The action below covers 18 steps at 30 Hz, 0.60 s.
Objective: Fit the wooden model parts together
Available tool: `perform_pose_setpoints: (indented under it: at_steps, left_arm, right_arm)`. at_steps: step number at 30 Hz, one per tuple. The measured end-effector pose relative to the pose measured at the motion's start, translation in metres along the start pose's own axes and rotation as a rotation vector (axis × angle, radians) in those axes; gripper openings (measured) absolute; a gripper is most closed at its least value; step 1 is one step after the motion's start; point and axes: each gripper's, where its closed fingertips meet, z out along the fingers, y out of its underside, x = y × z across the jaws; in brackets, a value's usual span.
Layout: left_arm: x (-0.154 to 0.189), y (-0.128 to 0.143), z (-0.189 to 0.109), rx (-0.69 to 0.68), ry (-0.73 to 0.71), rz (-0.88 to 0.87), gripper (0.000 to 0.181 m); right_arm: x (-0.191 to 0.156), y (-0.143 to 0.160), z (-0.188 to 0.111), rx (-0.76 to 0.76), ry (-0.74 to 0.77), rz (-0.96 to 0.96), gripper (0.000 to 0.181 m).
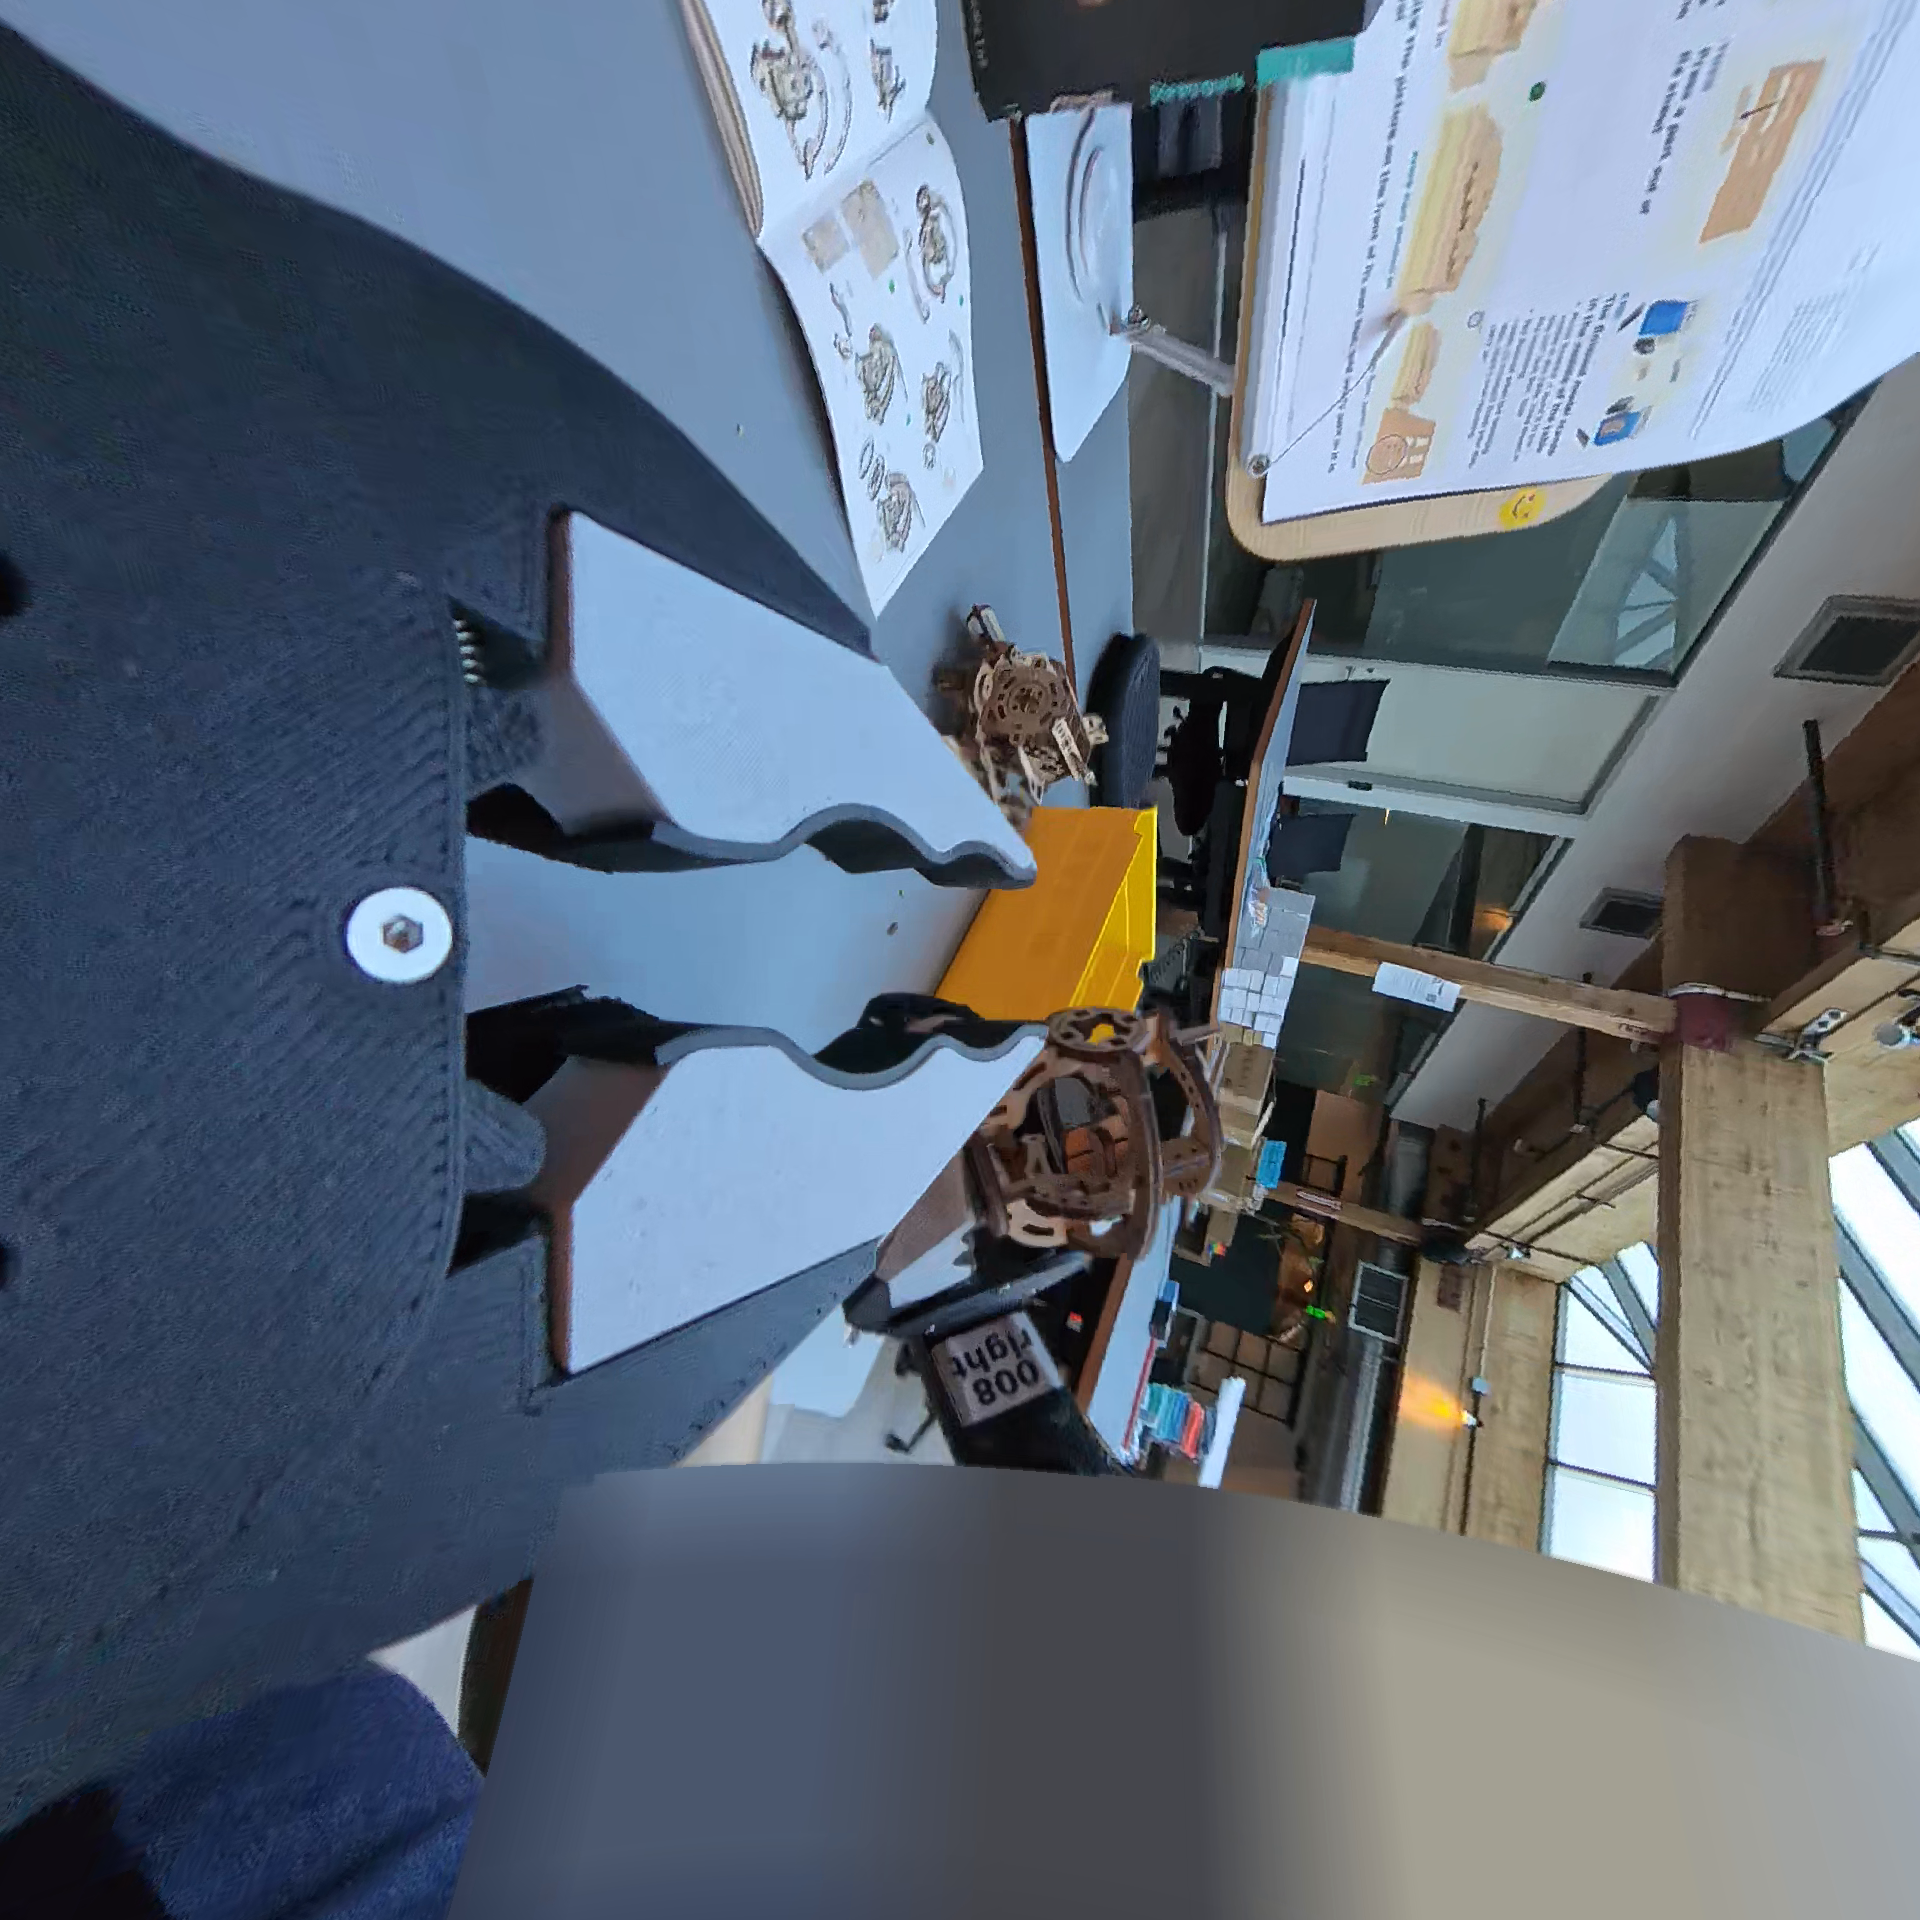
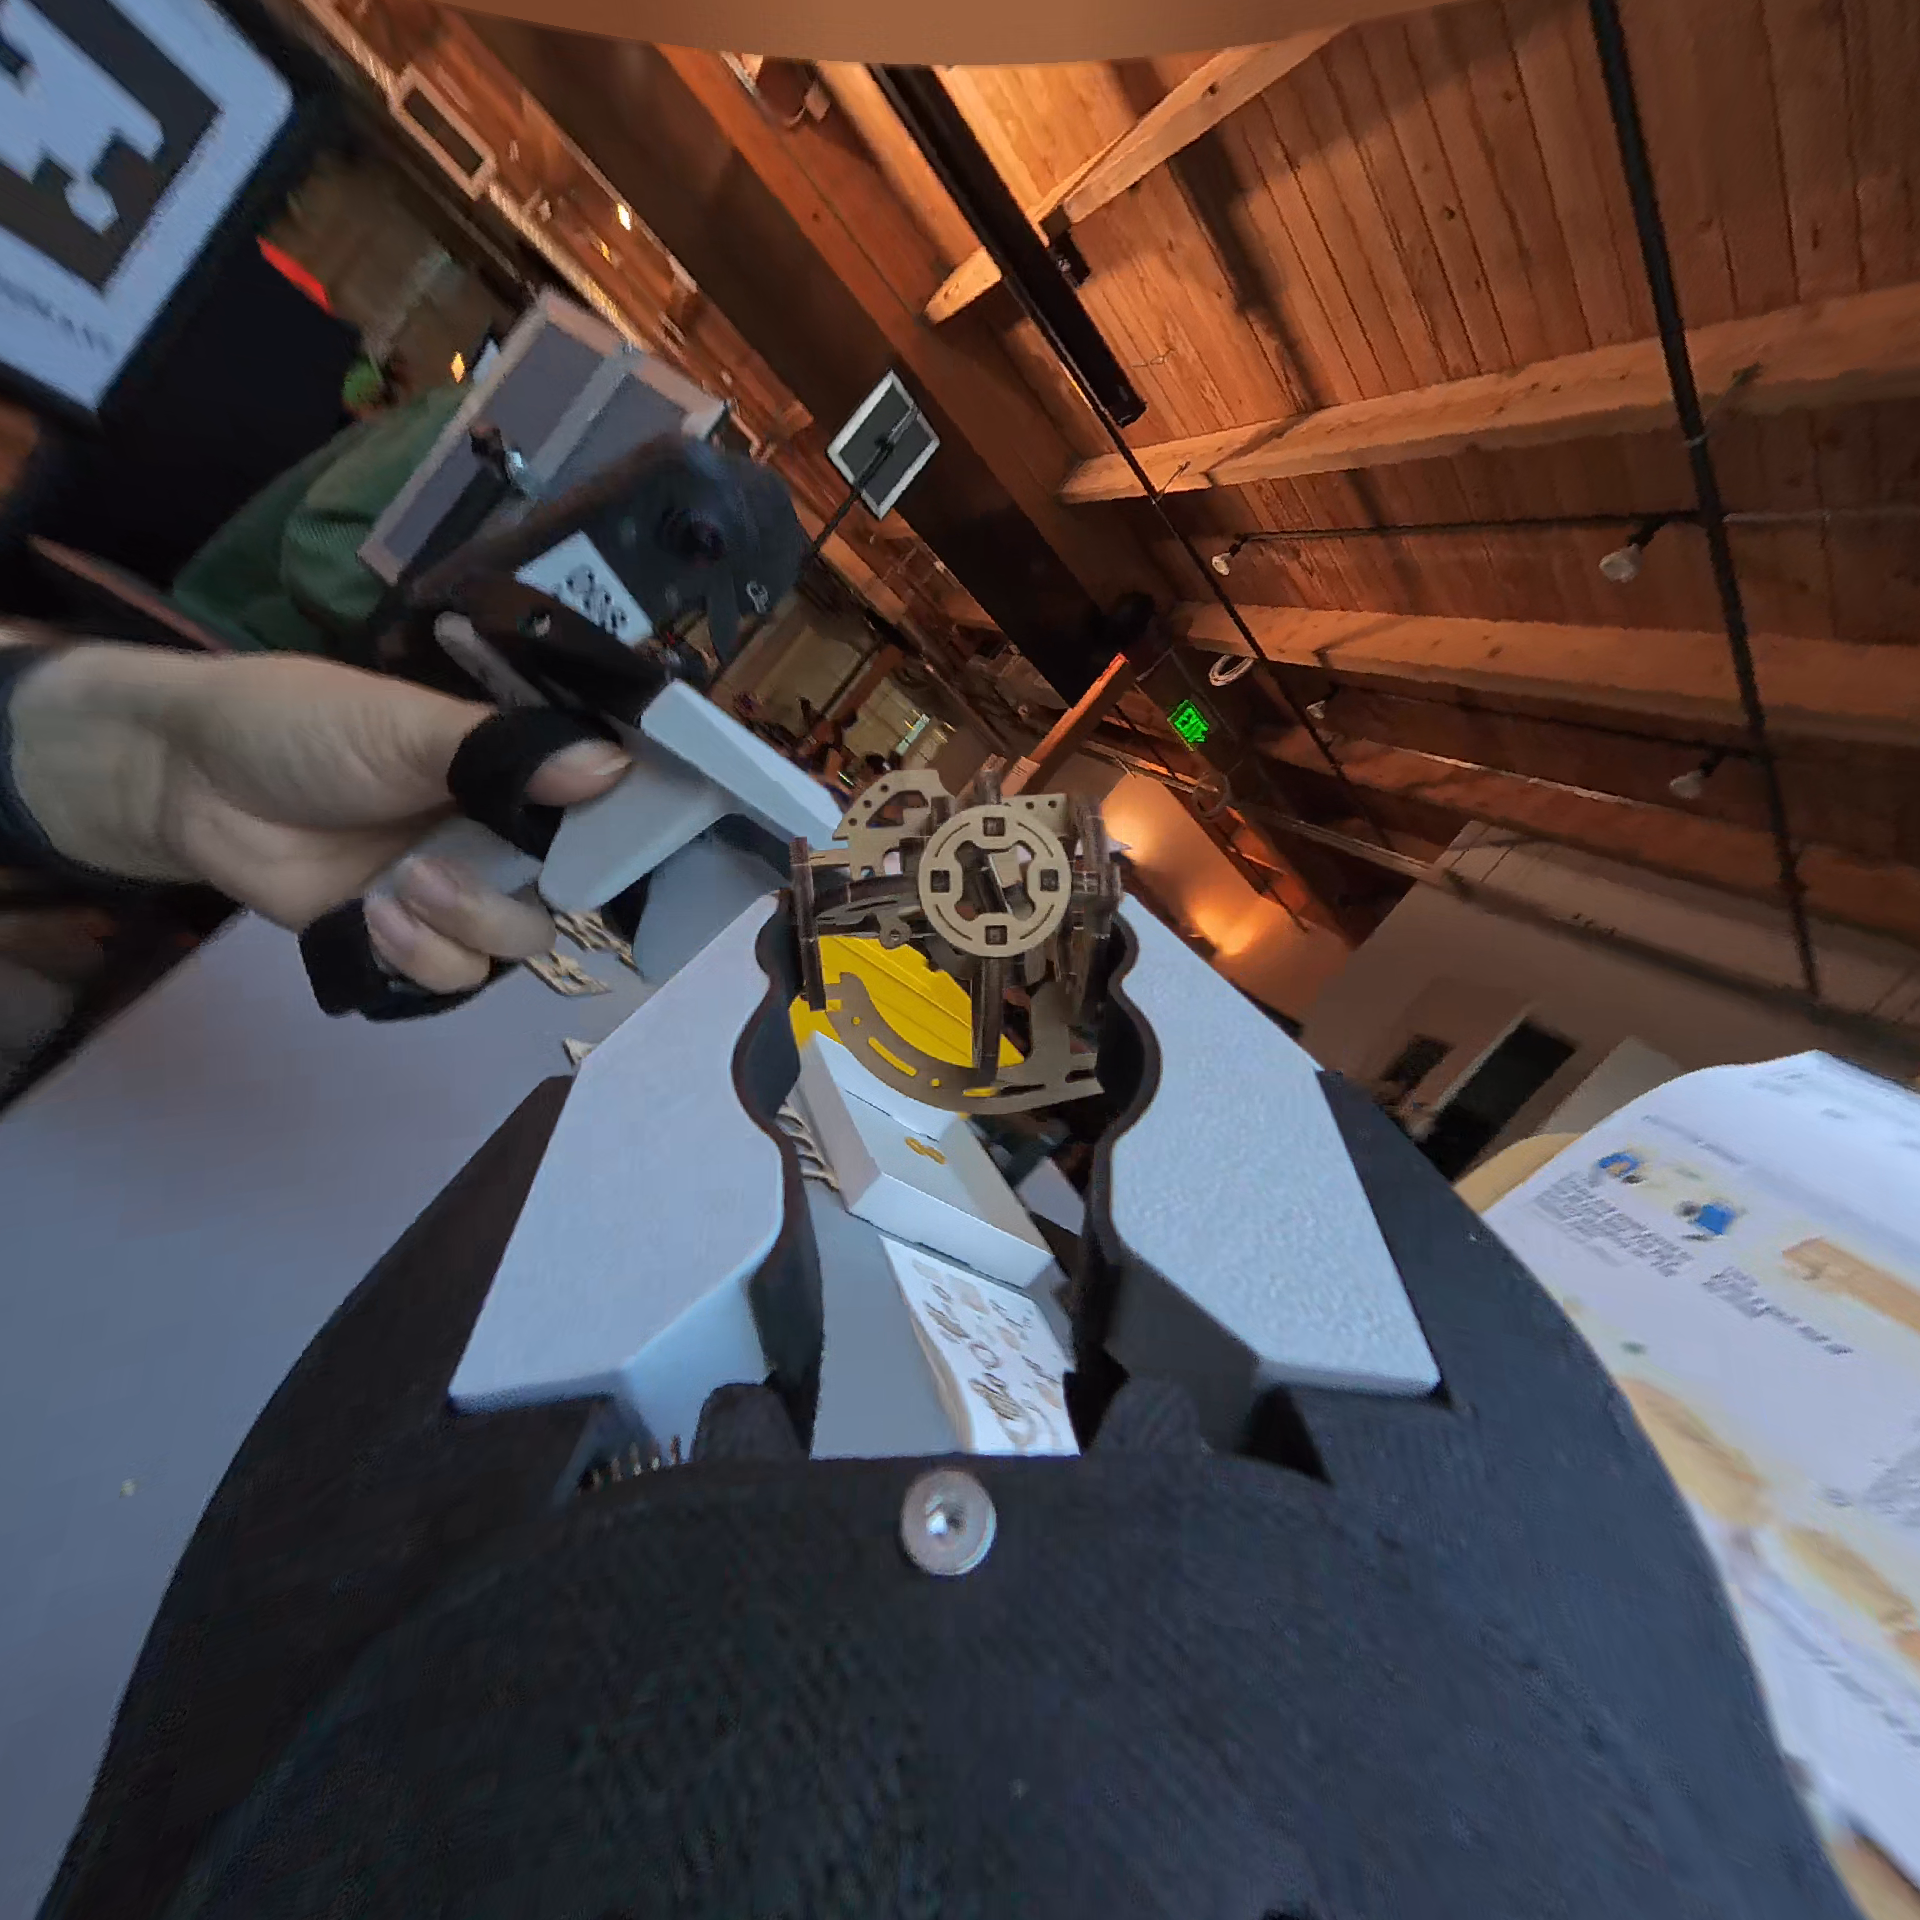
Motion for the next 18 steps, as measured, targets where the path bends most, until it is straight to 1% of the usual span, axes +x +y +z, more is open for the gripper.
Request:
perform_pose_setpoints:
  at_steps: [4, 6, 9, 12, 18]
  left_arm:
    - [0.007, 0.007, 0.002, -0.015, 0.156, -0.231, 0.018]
    - [0.015, 0.009, 0.005, -0.021, 0.254, -0.331, 0.018]
    - [0.021, 0.007, 0.007, -0.001, 0.346, -0.433, 0.014]
    - [0.022, 0.005, 0.010, 0.007, 0.388, -0.469, 0.010]
    - [0.030, 0.014, 0.013, -0.056, 0.475, -0.540, 0.003]
  right_arm:
    - [0.006, -0.004, -0.001, 0.076, -0.044, 0.242, 0.054]
    - [0.008, -0.004, -0.001, 0.103, -0.051, 0.319, 0.054]
    - [0.009, -0.001, -0.002, 0.108, -0.059, 0.346, 0.054]
    - [0.004, 0.000, 0.000, 0.102, -0.089, 0.364, 0.054]
    - [-0.003, 0.004, 0.001, 0.101, -0.132, 0.385, 0.054]
